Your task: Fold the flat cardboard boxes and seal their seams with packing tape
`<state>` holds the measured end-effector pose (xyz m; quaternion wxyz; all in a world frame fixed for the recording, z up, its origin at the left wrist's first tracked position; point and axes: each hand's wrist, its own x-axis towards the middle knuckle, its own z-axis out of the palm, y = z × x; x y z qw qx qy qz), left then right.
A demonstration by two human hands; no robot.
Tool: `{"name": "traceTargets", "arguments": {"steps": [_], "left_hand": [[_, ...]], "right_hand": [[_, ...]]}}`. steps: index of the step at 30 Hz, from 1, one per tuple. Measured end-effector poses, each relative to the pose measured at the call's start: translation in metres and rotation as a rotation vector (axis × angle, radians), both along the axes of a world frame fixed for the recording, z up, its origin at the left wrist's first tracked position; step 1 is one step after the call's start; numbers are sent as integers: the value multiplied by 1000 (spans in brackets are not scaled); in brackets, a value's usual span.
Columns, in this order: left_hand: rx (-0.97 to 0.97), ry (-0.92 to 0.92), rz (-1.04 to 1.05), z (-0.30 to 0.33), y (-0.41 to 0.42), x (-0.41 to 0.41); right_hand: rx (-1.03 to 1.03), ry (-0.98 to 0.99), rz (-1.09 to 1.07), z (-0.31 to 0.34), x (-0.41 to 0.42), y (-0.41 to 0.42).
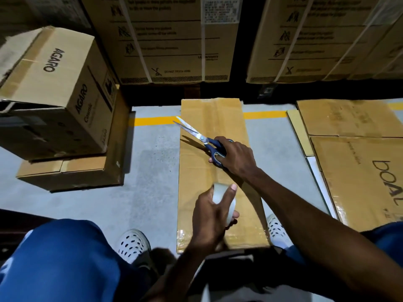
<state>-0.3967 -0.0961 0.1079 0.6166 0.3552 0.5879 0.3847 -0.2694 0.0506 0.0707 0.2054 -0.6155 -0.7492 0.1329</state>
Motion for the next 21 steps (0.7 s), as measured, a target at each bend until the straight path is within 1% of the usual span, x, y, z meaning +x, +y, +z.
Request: {"name": "traceTargets", "arguments": {"steps": [3, 7, 16, 18, 21], "left_hand": [[-1, -85, 24, 6, -3, -3], [38, 1, 11, 14, -7, -5], [16, -5, 23, 17, -10, -7], [15, 5, 34, 19, -8, -6], [4, 58, 62, 15, -7, -6]], "right_hand": [[-64, 92, -6, 0, 2, -13], [-171, 96, 47, 12, 6, -25], [-224, 170, -4, 17, 0, -39], [-205, 131, -7, 16, -2, -39], [-116, 29, -46, 10, -7, -40]]}}
